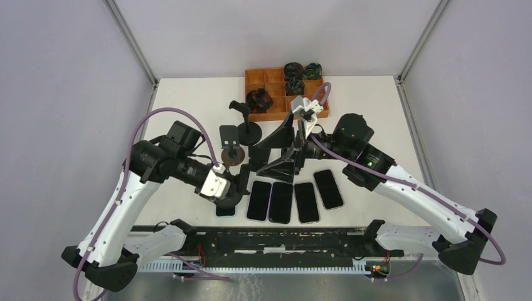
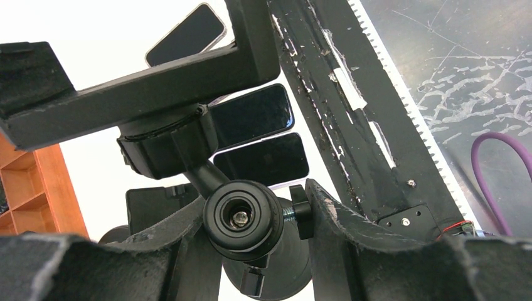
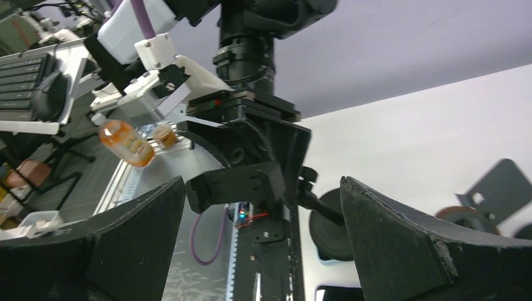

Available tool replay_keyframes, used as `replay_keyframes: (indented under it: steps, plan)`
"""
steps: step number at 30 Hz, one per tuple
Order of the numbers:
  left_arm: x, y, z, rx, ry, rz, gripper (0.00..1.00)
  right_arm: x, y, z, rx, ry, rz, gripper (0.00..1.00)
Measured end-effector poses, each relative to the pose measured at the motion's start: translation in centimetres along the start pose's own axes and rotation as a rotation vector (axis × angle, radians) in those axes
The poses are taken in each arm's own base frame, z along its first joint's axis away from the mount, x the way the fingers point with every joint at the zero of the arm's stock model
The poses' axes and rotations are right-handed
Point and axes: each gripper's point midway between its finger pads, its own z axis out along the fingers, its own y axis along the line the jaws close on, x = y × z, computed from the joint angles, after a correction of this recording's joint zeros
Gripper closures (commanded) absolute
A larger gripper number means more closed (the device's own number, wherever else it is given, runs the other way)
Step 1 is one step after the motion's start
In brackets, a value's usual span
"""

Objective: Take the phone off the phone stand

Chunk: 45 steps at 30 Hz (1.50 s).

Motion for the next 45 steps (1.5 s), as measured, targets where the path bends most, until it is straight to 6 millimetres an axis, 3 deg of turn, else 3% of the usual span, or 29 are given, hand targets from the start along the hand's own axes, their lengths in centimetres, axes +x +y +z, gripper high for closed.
replay_keyframes:
  steps: [6,14,24,34,41,45]
  plan:
    - [0.0,0.0,0.0,0.000,0.000,0.000,0.98,1.5,1.7,2.2,-0.071,0.023,0.047,0.03]
    - [0.0,0.0,0.0,0.001,0.000,0.000,0.98,2.2,3.9,3.8,-0.127,0.009,0.088,0.14]
    - [0.0,-0.1,0.0,-0.001,0.001,0.002,0.98,5.2,5.7,4.0,-0.137,0.072,0.140,0.23]
    - [-0.2,0.0,-0.2,-0.008,0.001,0.012,0.98,6.3,7.4,3.9,-0.139,0.139,0.162,0.32]
    - [-0.5,0.1,-0.4,-0.016,0.003,0.021,0.98,6.8,6.7,5.1,-0.083,0.216,0.145,0.35]
    - [-0.4,0.1,-0.4,-0.016,0.004,0.021,0.98,7.4,5.9,5.7,-0.054,0.255,0.132,0.44]
